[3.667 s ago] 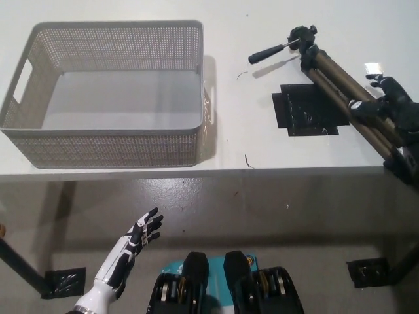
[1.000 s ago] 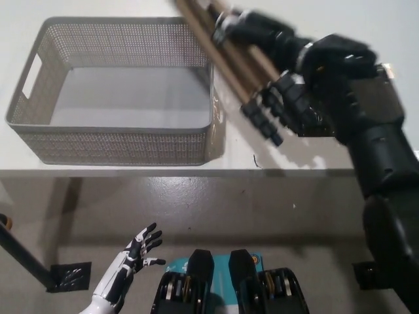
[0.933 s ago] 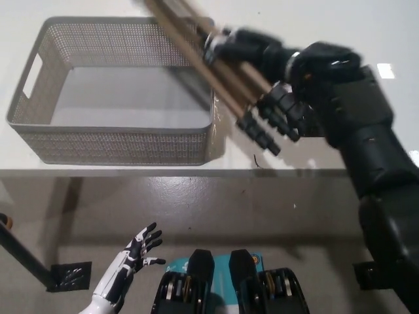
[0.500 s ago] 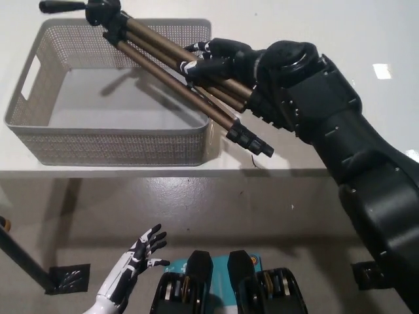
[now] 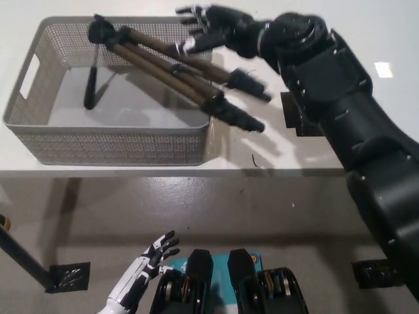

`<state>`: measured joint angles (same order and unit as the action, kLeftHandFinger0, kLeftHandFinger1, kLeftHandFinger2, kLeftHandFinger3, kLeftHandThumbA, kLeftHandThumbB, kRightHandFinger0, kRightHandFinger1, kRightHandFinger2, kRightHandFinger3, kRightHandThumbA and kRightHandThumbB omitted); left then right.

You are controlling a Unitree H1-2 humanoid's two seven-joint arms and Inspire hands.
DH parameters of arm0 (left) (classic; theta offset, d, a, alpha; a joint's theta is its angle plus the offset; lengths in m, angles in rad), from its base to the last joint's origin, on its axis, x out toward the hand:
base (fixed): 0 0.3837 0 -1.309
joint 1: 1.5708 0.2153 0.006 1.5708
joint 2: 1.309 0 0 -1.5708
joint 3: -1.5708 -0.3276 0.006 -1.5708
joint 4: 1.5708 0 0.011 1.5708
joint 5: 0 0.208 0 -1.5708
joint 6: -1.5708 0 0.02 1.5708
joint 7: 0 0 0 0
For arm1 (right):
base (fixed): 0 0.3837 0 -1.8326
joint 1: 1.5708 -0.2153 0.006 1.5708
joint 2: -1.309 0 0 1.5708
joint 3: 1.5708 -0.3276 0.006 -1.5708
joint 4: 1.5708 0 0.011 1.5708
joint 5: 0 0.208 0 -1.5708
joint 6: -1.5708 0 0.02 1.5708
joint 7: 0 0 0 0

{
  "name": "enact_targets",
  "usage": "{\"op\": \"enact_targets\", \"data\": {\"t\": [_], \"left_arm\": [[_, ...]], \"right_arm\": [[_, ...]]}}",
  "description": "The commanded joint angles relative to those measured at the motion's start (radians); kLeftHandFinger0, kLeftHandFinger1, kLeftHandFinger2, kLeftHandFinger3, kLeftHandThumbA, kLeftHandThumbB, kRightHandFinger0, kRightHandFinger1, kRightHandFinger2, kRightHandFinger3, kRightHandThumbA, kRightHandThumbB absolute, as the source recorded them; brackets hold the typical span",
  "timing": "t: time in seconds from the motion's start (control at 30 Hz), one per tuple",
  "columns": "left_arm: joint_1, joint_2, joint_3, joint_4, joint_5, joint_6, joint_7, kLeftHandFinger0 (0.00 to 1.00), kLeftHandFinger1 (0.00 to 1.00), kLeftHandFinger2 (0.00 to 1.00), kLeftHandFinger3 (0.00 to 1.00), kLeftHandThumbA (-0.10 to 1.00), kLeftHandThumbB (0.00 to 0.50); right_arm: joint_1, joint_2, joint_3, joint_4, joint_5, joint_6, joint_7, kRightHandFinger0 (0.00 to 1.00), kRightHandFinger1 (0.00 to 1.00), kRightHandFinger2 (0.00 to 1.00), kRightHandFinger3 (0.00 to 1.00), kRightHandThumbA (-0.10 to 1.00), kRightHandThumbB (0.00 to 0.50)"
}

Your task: The robot uses its right hand to pick the tripod on the desk and places it into a rectangular container on the left.

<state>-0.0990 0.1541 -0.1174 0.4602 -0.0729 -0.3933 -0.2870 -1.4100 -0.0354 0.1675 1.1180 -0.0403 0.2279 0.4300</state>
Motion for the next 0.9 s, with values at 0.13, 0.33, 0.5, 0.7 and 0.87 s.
{"op": "enact_targets", "data": {"t": [0.13, 0.33, 0.5, 0.7, 0.87], "left_arm": [[-0.029, -0.006, -0.017, 0.002, 0.023, -0.030, -0.014, 0.69, 0.93, 1.00, 1.00, 0.99, 0.500], [-0.039, 0.000, -0.012, 0.006, 0.031, -0.035, -0.009, 0.69, 0.93, 1.00, 1.00, 1.00, 0.500], [-0.022, 0.006, -0.009, -0.014, 0.019, -0.026, -0.017, 0.70, 0.94, 1.00, 1.00, 0.99, 0.500], [-0.015, 0.003, 0.003, -0.018, 0.002, -0.016, -0.013, 0.71, 0.94, 1.00, 1.00, 0.97, 0.500], [-0.020, -0.004, 0.014, 0.010, -0.012, -0.032, -0.008, 0.80, 0.98, 1.00, 1.00, 0.97, 0.500]], "right_arm": [[-0.426, -0.059, -0.110, -0.047, 0.052, -0.073, -0.058, 1.00, 1.00, 1.00, 1.00, 1.00, 0.453], [-0.529, -0.138, -0.220, -0.087, 0.113, -0.057, -0.079, 1.00, 1.00, 1.00, 1.00, 1.00, 0.413], [-0.435, -0.244, -0.332, -0.334, 0.181, 0.026, -0.029, 1.00, 1.00, 1.00, 1.00, 1.00, 0.374], [-0.131, -0.365, -0.485, -0.902, 0.262, 0.194, -0.021, 1.00, 1.00, 1.00, 1.00, 1.00, 0.435], [0.152, -0.413, -0.642, -1.257, 0.369, 0.195, -0.027, 1.00, 1.00, 1.00, 1.00, 1.00, 0.382]]}}
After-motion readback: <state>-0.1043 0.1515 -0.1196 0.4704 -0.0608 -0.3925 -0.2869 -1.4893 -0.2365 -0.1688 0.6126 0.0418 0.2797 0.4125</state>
